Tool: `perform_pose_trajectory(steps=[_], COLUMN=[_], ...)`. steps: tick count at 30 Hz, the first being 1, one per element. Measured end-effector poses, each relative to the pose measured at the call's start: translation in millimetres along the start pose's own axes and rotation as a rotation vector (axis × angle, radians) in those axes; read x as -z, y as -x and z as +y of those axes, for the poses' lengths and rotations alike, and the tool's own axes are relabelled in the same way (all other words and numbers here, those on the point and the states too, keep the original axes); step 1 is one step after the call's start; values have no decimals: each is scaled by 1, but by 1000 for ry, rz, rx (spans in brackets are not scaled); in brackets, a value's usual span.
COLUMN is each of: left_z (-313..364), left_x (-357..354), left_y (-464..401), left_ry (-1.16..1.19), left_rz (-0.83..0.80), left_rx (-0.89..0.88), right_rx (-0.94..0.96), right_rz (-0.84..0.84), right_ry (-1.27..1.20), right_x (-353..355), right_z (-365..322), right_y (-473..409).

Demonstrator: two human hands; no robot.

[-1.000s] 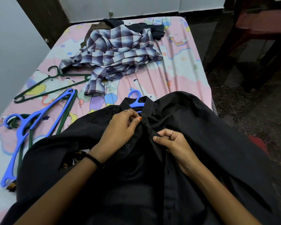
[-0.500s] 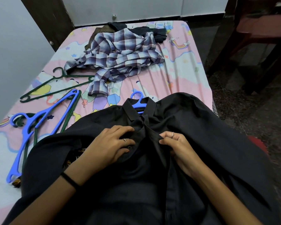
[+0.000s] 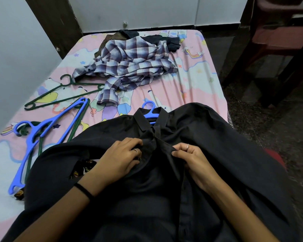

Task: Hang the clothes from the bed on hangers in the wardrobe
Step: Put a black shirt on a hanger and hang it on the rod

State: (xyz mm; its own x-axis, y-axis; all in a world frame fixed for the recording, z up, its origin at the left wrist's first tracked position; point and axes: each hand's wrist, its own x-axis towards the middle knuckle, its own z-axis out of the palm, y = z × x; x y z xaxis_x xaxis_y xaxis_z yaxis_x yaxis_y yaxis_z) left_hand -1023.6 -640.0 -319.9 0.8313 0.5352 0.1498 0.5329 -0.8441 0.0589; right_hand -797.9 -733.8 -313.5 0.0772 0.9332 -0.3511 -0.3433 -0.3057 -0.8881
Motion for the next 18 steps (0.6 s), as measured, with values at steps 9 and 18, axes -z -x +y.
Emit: perform_pose_trajectory(steps=[9,18], left_z=[13,24], left_x=[-9,4], left_y=[2,7], left_ry=[-36,181], left_rz=[-39,37], left_rx=[25,174], right_rx=[-7,-4], right_rz=[15,154], right_ry=[44,307], right_x=[0,2], right_z=[1,2], right_y=[4,3])
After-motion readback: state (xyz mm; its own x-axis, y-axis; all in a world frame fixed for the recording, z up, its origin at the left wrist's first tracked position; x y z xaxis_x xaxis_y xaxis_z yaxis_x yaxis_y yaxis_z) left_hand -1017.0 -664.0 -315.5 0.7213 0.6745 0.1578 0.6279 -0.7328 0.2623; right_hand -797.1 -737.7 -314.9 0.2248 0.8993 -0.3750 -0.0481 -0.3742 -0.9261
